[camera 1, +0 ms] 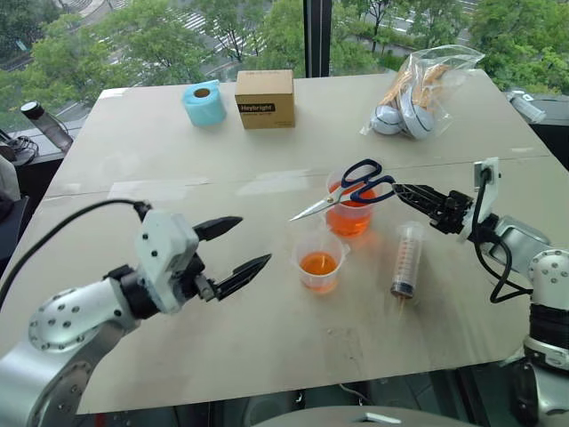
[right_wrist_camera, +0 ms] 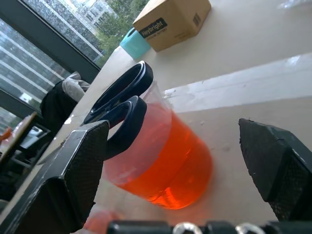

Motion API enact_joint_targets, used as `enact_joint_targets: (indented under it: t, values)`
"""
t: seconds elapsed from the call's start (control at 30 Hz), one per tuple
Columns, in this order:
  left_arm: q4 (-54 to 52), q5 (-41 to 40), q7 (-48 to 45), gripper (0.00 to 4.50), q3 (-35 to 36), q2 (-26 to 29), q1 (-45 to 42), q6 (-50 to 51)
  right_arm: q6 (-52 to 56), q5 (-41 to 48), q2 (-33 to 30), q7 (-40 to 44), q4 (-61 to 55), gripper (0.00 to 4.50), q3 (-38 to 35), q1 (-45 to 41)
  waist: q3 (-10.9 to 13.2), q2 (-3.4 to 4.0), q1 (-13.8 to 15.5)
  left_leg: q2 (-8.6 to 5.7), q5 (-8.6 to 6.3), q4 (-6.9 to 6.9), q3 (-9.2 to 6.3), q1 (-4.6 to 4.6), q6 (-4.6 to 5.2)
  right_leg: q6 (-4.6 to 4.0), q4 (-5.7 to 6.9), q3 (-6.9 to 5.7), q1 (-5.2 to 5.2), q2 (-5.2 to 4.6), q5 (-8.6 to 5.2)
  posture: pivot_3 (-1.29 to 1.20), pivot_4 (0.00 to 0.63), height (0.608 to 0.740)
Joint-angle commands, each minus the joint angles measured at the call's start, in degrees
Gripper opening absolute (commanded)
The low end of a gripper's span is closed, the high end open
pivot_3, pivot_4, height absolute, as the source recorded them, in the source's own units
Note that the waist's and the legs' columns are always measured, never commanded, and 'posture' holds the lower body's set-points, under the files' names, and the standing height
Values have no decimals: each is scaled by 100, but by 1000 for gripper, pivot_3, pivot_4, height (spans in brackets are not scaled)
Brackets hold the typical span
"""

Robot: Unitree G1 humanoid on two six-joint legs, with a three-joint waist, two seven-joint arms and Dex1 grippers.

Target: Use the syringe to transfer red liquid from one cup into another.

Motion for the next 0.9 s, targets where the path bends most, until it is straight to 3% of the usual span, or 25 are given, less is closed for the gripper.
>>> enact_joint_targets:
  t: [0.03, 0.27, 0.57, 0.67, 0.9]
  values:
    - [-291, -309, 298, 3966, -229, 240, -418, 367, 365, 1041, 222, -907, -138, 4491, -493, -274, 0, -1, -13, 0, 4, 3, -2, 0, -5, 0, 6, -2, 1, 5, 0, 0, 150, 740]
    - [-329, -496, 407, 3966, -347, 479, -715, 655, 628, 2244, 324, -1954, -334, 4491, -329, -312, 0, -1, -42, 3, 9, 4, -3, 8, -11, 1, 26, -1, 0, 26, -1, 0, 150, 740]
    - [-271, -578, 512, 3966, -411, 528, -1055, 759, 301, 2767, 538, -2891, -389, 4491, 126, -451, 1, -2, -40, 3, 9, 11, -1, 13, -10, 1, 43, 4, 0, 57, -1, 0, 150, 740]
    - [-272, -673, 586, 3966, -390, 474, -1103, 780, 155, 2713, 550, -2969, -416, 3637, 208, -492, 1, -2, -41, 3, 10, 11, 0, 15, -11, 2, 45, 6, -1, 59, -1, 0, 150, 740]
    - [-273, -867, 688, 3966, -319, 464, -1116, 793, 33, 2855, 442, -3003, -418, 106, 311, -481, 2, -3, -37, 4, 10, 11, 0, 14, -12, 2, 44, 7, -1, 59, -2, 0, 150, 740]
